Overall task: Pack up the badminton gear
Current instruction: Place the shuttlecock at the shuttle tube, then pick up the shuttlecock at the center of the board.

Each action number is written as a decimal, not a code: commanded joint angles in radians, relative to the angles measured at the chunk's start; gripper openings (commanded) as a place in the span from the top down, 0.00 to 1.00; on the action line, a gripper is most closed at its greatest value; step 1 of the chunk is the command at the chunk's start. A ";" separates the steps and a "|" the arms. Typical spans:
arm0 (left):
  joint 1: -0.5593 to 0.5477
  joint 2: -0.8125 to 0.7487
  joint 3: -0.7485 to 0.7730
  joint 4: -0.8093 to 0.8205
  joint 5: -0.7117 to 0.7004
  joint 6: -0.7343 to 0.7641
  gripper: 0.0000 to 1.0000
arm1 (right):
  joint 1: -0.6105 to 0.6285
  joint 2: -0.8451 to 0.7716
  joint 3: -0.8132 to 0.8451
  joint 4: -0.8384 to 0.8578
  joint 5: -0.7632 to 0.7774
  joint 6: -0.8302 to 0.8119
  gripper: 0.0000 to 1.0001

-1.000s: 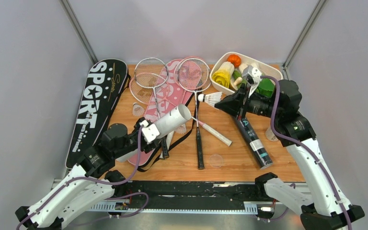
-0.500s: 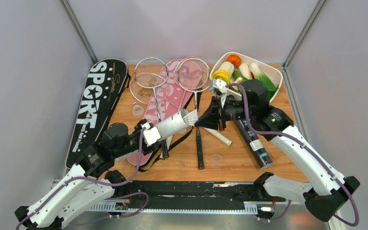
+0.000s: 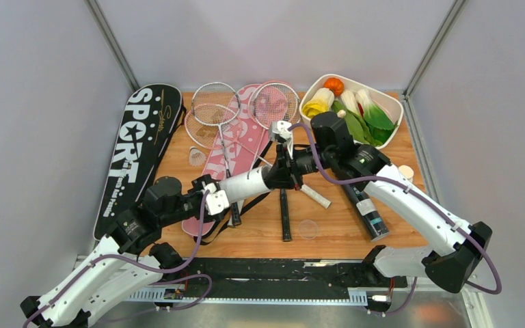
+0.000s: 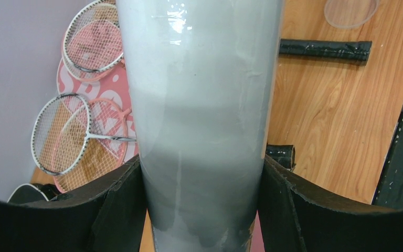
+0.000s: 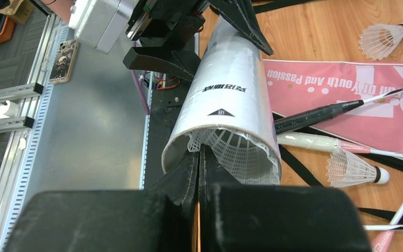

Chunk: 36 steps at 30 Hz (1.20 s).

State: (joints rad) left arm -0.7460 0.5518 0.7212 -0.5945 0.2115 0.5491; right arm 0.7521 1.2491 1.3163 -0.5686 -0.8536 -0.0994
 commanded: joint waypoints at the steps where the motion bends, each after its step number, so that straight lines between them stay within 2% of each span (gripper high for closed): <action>1: 0.001 -0.010 0.036 0.062 0.025 0.049 0.68 | 0.023 0.027 0.049 0.001 0.010 -0.046 1.00; 5: 0.001 -0.001 0.042 0.068 0.003 0.047 0.68 | 0.055 0.049 0.035 0.005 0.014 -0.051 1.00; 8: 0.000 -0.005 0.036 0.082 -0.001 0.049 0.68 | 0.058 0.053 0.029 0.005 0.021 -0.056 0.94; 13: 0.000 -0.011 0.024 0.094 -0.042 0.035 0.70 | 0.057 -0.013 0.043 0.016 0.124 0.001 0.52; 15: 0.000 -0.015 0.013 0.103 -0.092 0.030 0.70 | 0.057 -0.055 0.048 0.035 0.173 0.033 0.43; 19: 0.001 -0.039 -0.012 0.129 -0.145 0.022 0.70 | 0.056 -0.141 0.028 0.067 0.297 0.088 0.32; 23: 0.001 -0.066 -0.024 0.143 -0.173 0.023 0.70 | 0.057 -0.250 -0.060 0.168 0.489 0.167 0.29; 26: 0.001 -0.077 -0.018 0.153 -0.201 0.028 0.70 | 0.057 -0.317 -0.168 0.294 0.666 0.213 0.30; 29: 0.000 -0.097 -0.012 0.170 -0.239 0.025 0.70 | 0.056 -0.349 -0.299 0.425 0.781 0.216 0.31; 32: 0.001 -0.127 -0.005 0.185 -0.244 0.015 0.70 | 0.057 -0.309 -0.416 0.521 0.870 0.194 0.31; 36: 0.001 -0.186 0.011 0.192 -0.226 0.002 0.70 | 0.059 -0.168 -0.455 0.559 0.947 0.142 0.36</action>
State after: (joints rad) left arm -0.7464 0.4171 0.6945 -0.4885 -0.0093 0.5694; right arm 0.8047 0.9588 0.8997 -0.1230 -0.0563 0.0753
